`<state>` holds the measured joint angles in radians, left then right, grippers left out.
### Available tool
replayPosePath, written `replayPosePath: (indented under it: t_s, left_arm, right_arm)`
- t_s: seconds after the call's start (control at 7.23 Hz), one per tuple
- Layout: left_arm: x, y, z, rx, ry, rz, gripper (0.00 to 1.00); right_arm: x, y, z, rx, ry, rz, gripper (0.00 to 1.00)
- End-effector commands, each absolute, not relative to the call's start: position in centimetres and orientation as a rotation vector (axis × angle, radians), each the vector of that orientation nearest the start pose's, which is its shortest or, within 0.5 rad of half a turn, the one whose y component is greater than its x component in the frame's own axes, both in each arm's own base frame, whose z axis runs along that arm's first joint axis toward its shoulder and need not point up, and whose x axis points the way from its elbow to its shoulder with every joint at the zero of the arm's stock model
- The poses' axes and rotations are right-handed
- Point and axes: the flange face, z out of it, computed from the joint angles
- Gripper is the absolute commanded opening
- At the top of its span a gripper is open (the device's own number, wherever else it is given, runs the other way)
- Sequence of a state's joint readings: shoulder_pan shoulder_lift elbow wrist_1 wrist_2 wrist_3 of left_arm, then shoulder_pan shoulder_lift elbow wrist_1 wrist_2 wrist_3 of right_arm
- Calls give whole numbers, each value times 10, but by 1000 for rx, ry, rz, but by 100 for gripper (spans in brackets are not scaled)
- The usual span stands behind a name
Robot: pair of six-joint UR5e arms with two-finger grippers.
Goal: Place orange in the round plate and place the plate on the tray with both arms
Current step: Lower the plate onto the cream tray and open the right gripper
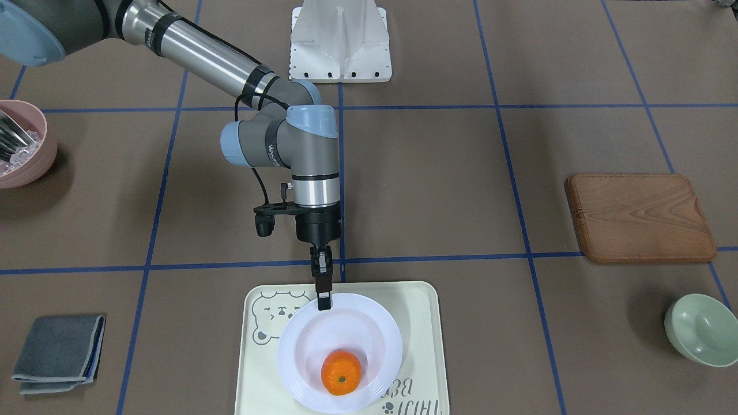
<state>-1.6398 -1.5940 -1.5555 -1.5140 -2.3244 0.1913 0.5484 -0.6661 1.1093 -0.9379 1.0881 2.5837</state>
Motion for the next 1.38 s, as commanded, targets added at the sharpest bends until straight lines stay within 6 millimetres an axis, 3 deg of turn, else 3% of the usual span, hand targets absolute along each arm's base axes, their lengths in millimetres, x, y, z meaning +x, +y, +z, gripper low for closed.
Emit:
replayPosePath:
  t_s: [0.0,0.14,0.41,0.69,0.83,0.97,1.11,1.24]
  left_arm:
    - [-100,-492,662,52,754,97,99]
    - [-100,-492,662,52,754,97,99]
    - [-99,-491,664,46,755,96,99]
    - [-99,-490,664,47,755,97,99]
    - [-100,-490,665,45,754,94,99]
    - [-100,-489,666,43,754,93,99]
    - [-100,-489,666,42,754,93,99]
    - [-100,-489,665,43,754,93,99]
  right_arm:
    - [-604,-571,207,223,-1284,1600,100]
    - [-606,-561,199,256,-1273,1515,100]
    - [-589,-525,190,287,-1196,1307,100]
    - [-576,-503,170,266,-1113,1140,100]
    - [-561,-486,173,266,-1059,952,100]
    - [-543,-479,200,251,-984,703,100]
    - [-519,-495,232,254,-916,548,100]
    - [-481,-509,257,258,-872,372,100]
